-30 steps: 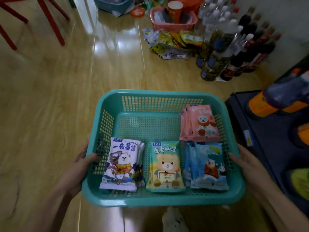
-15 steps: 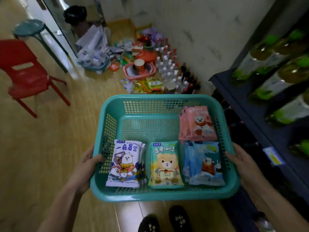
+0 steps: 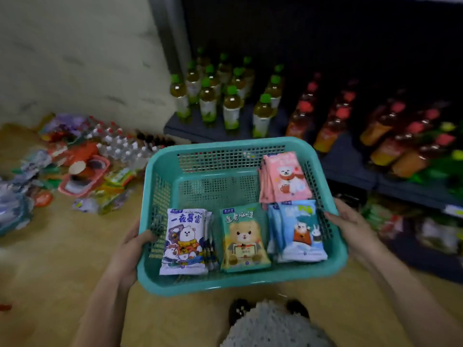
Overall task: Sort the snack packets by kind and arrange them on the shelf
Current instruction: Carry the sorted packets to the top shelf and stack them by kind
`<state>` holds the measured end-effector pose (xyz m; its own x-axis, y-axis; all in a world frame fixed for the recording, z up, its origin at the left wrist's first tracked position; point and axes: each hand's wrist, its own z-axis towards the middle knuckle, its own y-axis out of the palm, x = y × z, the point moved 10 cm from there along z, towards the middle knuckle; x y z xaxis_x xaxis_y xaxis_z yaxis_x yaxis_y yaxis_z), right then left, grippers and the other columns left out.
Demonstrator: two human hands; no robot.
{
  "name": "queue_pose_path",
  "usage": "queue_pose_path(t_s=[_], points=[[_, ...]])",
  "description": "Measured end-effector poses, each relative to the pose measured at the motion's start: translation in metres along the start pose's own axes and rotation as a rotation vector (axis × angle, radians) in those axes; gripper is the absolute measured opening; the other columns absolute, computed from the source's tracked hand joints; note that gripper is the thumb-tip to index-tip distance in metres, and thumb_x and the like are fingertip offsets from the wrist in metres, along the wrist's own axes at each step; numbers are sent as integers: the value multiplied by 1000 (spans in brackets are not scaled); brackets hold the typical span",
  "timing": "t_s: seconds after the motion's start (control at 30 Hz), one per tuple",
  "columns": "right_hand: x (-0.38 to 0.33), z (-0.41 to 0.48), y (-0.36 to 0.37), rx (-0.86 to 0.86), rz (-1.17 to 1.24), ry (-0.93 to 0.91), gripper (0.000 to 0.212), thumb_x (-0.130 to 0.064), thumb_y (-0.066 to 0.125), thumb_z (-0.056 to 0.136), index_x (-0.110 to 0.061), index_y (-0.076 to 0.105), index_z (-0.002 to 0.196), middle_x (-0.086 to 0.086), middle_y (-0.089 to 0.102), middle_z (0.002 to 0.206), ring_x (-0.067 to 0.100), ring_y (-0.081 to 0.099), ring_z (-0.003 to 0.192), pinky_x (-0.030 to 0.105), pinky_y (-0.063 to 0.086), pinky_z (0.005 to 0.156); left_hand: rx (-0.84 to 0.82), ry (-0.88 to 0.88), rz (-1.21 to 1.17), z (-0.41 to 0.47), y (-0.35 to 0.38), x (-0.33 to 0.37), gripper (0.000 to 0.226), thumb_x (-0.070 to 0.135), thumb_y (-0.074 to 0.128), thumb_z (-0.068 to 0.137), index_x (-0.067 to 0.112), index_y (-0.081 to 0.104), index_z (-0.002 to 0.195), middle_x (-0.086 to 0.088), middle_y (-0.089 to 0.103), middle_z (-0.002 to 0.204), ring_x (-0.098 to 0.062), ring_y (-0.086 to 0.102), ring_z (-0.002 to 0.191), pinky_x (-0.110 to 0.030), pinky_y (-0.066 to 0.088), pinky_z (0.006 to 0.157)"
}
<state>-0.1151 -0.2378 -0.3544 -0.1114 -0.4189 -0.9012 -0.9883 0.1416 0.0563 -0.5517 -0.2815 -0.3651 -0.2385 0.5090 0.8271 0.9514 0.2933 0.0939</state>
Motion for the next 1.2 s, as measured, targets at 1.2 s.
queue_pose_path(t_s=[1.2], points=[[220, -507, -690, 1192, 619, 140, 25, -2, 46, 94, -20, 61, 101, -2, 74, 64, 14, 69, 51, 29, 56, 44, -1076, -81, 767, -309, 777, -338, 53, -12, 37, 83, 30, 61, 105, 0, 72, 90, -20, 67, 77, -35, 55, 66]])
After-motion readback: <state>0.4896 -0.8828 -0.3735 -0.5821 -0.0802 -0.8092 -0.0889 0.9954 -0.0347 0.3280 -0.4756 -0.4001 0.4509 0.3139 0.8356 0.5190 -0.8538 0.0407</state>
